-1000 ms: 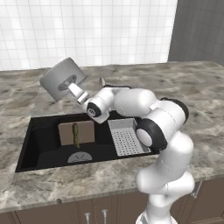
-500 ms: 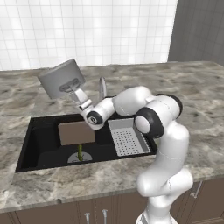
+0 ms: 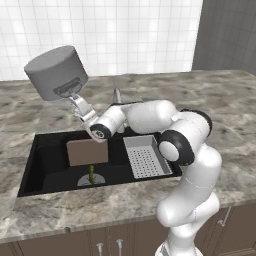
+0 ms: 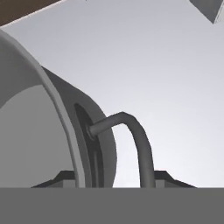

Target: Dump the squash from the pot into the sink. Then turn on the water and wash the squash. Then turn off the water and put the squash back in the pot.

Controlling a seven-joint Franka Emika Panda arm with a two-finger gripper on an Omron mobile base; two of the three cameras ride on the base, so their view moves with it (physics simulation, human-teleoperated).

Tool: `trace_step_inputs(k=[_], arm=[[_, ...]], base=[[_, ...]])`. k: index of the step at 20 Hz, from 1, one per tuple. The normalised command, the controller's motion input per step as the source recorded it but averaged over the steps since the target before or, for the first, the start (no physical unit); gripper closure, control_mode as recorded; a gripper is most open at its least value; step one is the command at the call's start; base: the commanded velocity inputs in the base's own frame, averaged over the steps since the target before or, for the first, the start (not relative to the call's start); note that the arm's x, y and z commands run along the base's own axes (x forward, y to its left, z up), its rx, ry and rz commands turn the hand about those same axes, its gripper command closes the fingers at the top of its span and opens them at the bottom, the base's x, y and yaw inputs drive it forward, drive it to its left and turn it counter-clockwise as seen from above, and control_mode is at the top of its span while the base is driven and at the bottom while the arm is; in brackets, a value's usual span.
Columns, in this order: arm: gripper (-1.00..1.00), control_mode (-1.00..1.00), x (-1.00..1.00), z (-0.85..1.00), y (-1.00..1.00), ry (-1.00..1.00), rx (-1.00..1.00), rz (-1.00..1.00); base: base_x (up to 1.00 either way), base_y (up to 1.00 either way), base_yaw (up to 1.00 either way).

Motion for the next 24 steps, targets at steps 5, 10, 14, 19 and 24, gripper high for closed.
trace_step_inputs(k=[5, 10, 14, 19, 24], arm=[[1.0, -1.0, -0.47, 0.77, 0.2, -0.4, -0.16, 0.0], [1.0, -1.0, -0.42, 0.49, 0.03, -0.51, -0.34, 0.0], [1.0, -1.0, -0.27, 0.3, -0.05, -0.52, -0.4, 0.0], [1.0, -1.0, -0.25, 0.23, -0.25, -0.5, -0.42, -0.01], [1.0, -1.0, -0.3, 0.21, -0.41, -0.45, -0.43, -0.06]], base=[[0.0, 0.0, 0.0], [0.0, 0.0, 0.0], [0.0, 0.0, 0.0], [0.0, 0.0, 0.0], [0.0, 0.0, 0.0]])
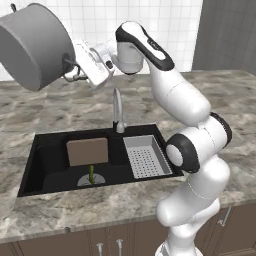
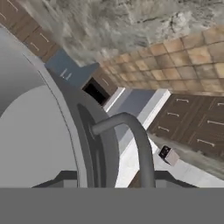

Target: Dump the squash from the pot into the sink. Then turn on the water and wash the squash. Then turn off the water and put the squash back in the pot.

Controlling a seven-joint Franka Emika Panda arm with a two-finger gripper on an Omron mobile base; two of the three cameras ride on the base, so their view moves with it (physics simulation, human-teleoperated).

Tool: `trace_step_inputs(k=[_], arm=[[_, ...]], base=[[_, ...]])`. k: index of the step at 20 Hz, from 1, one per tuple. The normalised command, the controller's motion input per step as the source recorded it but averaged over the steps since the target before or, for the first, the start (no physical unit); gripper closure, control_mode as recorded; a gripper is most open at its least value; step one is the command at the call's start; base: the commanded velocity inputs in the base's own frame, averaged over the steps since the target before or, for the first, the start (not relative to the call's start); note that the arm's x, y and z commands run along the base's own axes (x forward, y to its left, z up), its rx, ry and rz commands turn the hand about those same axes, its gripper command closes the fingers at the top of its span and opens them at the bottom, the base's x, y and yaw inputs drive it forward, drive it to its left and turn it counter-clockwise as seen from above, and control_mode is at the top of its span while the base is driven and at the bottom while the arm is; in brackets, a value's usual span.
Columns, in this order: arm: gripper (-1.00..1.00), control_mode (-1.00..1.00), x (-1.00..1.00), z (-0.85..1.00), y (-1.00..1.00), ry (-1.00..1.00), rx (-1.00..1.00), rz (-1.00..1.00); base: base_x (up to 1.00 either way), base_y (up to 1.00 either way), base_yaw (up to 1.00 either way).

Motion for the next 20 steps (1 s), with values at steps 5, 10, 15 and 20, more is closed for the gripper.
trace_step_inputs(k=[5, 10, 15, 20], arm=[[1.0, -1.0, -0.41, 0.04, -0.64, -0.33, -0.39, -0.13], [1.0, -1.0, -0.65, 0.0, -0.85, -0.23, -0.29, -0.18], [1.0, -1.0, -0.84, 0.0, -0.98, -0.2, -0.2, -0.18], [1.0, -1.0, -0.66, 0.02, -0.99, -0.27, -0.19, -0.21]], base=[[0.0, 0.0, 0.0], [0.0, 0.0, 0.0], [0.0, 0.0, 0.0], [0.0, 0.0, 0.0]])
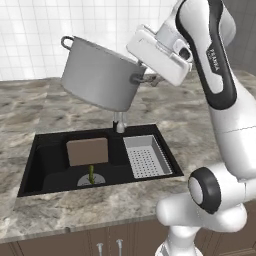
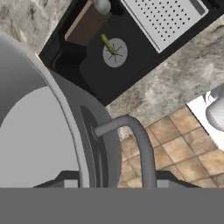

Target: Dump the squash from the pot into the sink. Then turn on the water and wash the squash. Then turn off the water and put the squash back in the pot.

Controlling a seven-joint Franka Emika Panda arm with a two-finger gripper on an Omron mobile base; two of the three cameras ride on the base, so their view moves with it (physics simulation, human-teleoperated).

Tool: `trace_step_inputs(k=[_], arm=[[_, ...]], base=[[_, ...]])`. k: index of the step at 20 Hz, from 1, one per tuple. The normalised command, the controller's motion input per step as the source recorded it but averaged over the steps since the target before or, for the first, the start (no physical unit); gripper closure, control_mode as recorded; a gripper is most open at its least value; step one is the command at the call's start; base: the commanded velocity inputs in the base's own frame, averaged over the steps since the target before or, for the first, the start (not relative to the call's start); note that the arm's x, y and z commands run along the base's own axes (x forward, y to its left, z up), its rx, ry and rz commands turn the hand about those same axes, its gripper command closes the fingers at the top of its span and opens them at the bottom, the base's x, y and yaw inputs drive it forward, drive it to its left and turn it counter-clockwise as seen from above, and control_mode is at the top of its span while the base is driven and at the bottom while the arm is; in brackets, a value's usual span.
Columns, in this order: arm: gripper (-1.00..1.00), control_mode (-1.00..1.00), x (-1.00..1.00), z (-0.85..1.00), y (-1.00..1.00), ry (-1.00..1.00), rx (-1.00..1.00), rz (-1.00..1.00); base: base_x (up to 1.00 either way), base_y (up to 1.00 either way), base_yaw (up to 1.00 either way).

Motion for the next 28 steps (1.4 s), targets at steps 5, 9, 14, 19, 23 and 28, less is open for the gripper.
trace_step_inputs(k=[5, 9, 14, 19, 23, 28], arm=[[1.0, -1.0, -0.24, 0.01, -0.87, -0.39, -0.27, -0.29], [1.0, -1.0, 0.0, 0.0, -0.88, -0.31, -0.28, -0.34], [1.0, -1.0, 0.0, -0.08, -0.95, -0.21, -0.24, -0.34], [1.0, -1.0, 0.01, -0.32, -1.0, -0.05, -0.1, -0.31], [1.0, -1.0, 0.14, -0.53, -1.0, 0.03, 0.03, -0.25], [1.0, -1.0, 0.24, -0.56, -1.0, 0.18, 0.22, -0.2]], base=[[0.0, 0.0, 0.0], [0.0, 0.0, 0.0], [0.0, 0.0, 0.0], [0.0, 0.0, 0.0], [0.0, 0.0, 0.0], [0.0, 0.0, 0.0]])
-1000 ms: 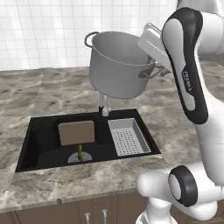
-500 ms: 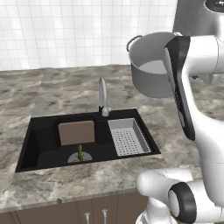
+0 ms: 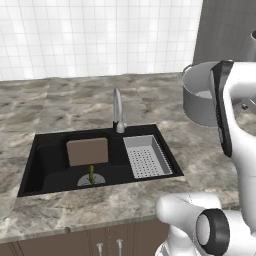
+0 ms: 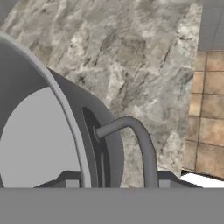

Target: Dump the squash from the pot into the sink. Then turn on the water and wash the squash. Then turn off the water and put the squash back in the pot.

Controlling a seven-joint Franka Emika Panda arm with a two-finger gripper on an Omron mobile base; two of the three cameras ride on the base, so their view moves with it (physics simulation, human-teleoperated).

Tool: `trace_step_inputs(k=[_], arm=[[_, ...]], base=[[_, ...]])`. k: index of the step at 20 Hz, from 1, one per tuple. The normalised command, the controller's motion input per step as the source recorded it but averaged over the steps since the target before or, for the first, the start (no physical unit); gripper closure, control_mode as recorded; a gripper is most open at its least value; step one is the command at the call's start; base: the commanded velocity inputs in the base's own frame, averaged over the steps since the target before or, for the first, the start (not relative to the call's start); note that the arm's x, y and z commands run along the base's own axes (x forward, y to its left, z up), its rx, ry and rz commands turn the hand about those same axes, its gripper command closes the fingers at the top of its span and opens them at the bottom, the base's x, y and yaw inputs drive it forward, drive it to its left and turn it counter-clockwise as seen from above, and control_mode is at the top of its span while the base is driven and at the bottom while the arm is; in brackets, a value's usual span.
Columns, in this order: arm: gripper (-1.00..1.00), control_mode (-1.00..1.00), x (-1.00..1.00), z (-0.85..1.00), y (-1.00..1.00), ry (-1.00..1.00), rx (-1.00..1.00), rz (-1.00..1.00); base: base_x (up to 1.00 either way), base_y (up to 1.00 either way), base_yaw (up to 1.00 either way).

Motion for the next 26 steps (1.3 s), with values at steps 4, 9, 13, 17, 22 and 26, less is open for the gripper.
trace_step_inputs(k=[4, 9, 13, 17, 22, 26], arm=[[1.0, -1.0, 0.24, -0.71, -1.0, 0.18, 0.26, -0.17], [1.0, -1.0, 0.13, -0.6, -1.0, 0.05, 0.11, -0.2], [1.0, -1.0, 0.0, -0.44, -0.91, 0.02, 0.06, -0.22], [1.0, -1.0, 0.0, -0.7, -0.45, 0.02, 0.08, -0.2], [1.0, -1.0, 0.0, -0.72, -0.35, 0.0, 0.05, -0.2], [1.0, -1.0, 0.0, -0.66, -0.31, 0.0, 0.02, -0.23]], base=[[0.0, 0.0, 0.0], [0.0, 0.0, 0.0], [0.0, 0.0, 0.0], [0.0, 0.0, 0.0], [0.0, 0.0, 0.0], [0.0, 0.0, 0.0]])
